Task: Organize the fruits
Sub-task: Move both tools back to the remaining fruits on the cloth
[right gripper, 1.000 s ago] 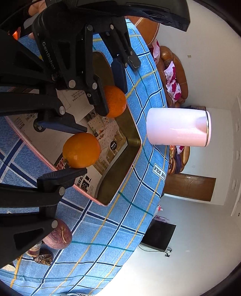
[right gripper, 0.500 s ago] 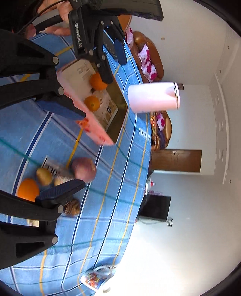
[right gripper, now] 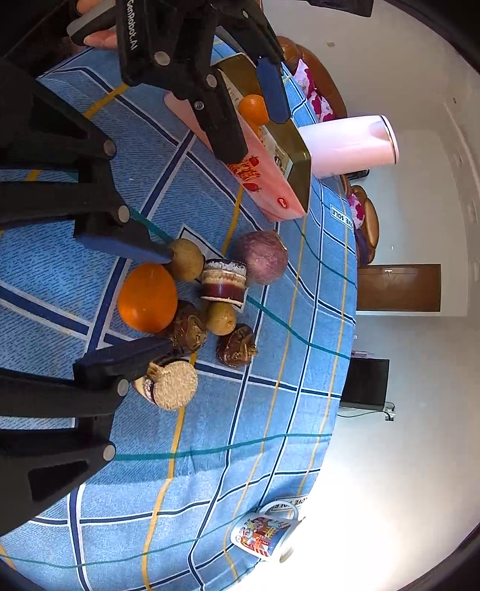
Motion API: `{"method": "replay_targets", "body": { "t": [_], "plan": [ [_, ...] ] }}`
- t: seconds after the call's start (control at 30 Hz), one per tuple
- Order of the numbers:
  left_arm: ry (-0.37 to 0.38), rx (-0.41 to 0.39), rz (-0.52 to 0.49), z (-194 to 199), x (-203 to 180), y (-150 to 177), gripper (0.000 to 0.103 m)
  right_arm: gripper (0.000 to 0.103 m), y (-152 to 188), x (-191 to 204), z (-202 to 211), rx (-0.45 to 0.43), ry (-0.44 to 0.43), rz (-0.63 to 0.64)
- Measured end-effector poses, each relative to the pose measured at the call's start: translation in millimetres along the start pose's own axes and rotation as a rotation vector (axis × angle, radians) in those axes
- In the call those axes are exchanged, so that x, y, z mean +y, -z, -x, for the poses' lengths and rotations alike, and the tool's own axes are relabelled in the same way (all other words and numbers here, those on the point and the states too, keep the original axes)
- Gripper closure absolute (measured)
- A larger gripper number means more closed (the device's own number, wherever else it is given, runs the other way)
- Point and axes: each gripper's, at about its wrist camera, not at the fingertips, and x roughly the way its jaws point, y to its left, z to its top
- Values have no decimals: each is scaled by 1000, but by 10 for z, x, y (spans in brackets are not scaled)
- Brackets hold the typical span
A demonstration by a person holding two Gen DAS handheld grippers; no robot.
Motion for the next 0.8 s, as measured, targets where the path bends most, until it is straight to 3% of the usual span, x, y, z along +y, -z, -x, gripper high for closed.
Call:
{"method": "replay_targets", "body": {
  "t": [0.17, 0.43, 0.6, 0.73, 0.8],
  "plan": [
    [44, 27, 3, -92, -89, -7, 18, 62, 11, -50, -35, 17, -51, -22],
    [104, 95, -33, -301, -276, -42, 24, 62, 94, -269, 259, -177, 15, -176],
    [164, 173, -58, -492, -422, -63, 47, 62, 99, -345, 303, -213, 48, -227],
    [220, 235, -65, -623, -527, -47, 53, 62, 109, -373, 314, -225, 50, -242],
    [248, 267, -57, -682, -554, -37, 73, 62, 101, -359, 305, -224, 51, -237]
  ]
}}
